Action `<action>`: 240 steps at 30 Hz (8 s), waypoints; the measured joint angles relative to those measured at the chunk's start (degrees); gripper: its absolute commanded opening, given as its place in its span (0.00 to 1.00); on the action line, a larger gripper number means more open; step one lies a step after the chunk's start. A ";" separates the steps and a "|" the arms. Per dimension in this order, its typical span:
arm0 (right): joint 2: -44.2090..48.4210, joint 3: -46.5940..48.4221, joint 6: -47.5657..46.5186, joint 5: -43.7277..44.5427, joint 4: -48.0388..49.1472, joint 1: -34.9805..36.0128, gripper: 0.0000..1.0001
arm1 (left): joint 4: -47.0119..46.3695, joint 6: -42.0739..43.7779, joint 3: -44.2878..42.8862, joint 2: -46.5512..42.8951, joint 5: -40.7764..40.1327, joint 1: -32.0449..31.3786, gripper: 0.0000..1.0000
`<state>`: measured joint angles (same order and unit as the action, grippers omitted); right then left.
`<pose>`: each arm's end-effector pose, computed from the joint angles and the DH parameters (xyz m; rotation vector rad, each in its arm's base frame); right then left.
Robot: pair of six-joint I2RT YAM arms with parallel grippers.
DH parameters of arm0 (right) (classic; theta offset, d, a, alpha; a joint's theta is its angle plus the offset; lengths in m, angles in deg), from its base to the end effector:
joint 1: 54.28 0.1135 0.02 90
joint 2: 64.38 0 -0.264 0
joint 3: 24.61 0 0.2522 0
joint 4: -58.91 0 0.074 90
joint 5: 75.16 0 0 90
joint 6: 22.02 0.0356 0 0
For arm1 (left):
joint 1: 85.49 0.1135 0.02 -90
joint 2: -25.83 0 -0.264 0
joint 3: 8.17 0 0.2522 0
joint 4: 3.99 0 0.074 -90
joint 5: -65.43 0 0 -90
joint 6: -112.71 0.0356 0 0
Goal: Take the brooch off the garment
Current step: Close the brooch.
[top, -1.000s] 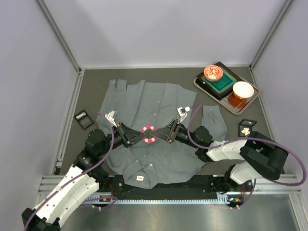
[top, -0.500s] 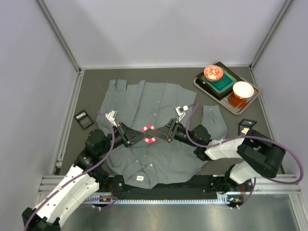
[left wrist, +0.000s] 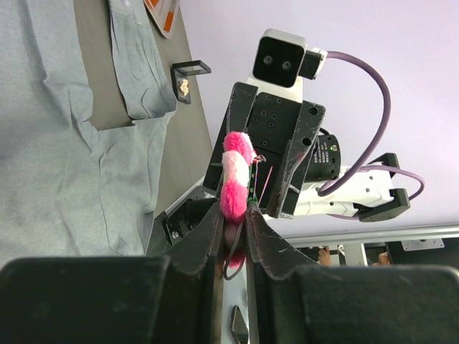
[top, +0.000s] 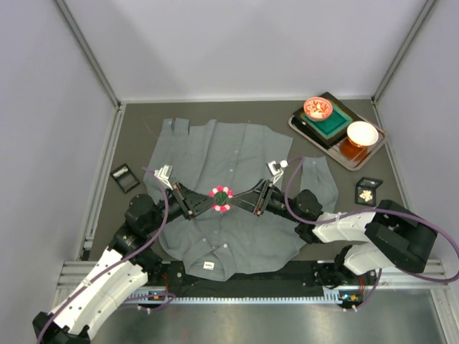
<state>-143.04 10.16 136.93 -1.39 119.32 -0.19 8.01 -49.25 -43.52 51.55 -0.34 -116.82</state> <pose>0.1407 0.2112 0.2283 -0.0943 1.5944 1.9539 0.1096 -0.0838 0.2659 -0.2883 1.8890 -1.6574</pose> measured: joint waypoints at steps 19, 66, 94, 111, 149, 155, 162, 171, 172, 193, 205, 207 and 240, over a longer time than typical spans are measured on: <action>2.71 2.34 -4.42 -2.10 -9.99 -0.76 0.00 | 2.36 4.72 -2.32 1.68 -0.22 0.17 0.30; -1.36 5.38 -1.81 -7.48 -6.25 -1.01 0.25 | -3.82 2.40 0.55 0.76 1.97 0.11 0.00; -0.37 7.26 -2.89 -6.73 -9.81 -0.96 0.00 | 7.85 6.29 -3.15 -3.50 -1.62 0.11 0.51; 2.01 10.99 -4.42 -4.35 -24.90 -0.57 0.00 | 12.28 15.39 -7.96 3.82 -1.11 0.11 0.55; 2.03 10.86 -4.98 -5.01 -23.74 0.28 0.00 | 8.94 12.17 -6.62 4.22 -1.62 0.00 0.57; 2.56 10.91 -6.58 -4.50 -27.26 0.90 0.00 | 9.73 12.55 -6.67 5.38 -1.64 0.00 0.55; 3.15 10.91 -7.48 -4.13 -29.18 1.01 0.00 | 10.47 13.00 -6.71 5.14 -2.16 0.00 0.46; 3.67 10.91 -7.41 -4.00 -28.92 1.05 0.00 | 11.87 13.20 -6.71 2.54 -3.13 0.00 0.45; 3.67 10.91 -7.41 -4.00 -28.92 1.05 0.00 | 11.96 13.18 -6.71 2.51 -3.15 0.00 0.47; 5.33 10.38 -7.45 -2.80 -28.87 1.03 0.00 | 16.85 13.38 -6.71 -3.52 -4.63 0.00 0.57; 5.49 10.38 -7.43 -3.10 -28.26 1.03 0.00 | 16.74 11.21 -6.12 -3.52 -4.79 0.00 0.34; 5.49 10.38 -7.50 -3.23 -28.41 1.01 0.00 | 16.20 10.86 -6.03 -2.27 -4.61 0.00 0.25; 2.36 12.09 -9.22 -6.45 -29.59 0.17 0.12 | 11.26 9.53 -4.07 0.57 -1.18 0.22 0.00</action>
<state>-140.68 22.25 127.70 -7.84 89.73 -0.02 19.26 -39.72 -47.58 52.12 -1.52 -116.60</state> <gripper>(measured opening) 0.109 0.031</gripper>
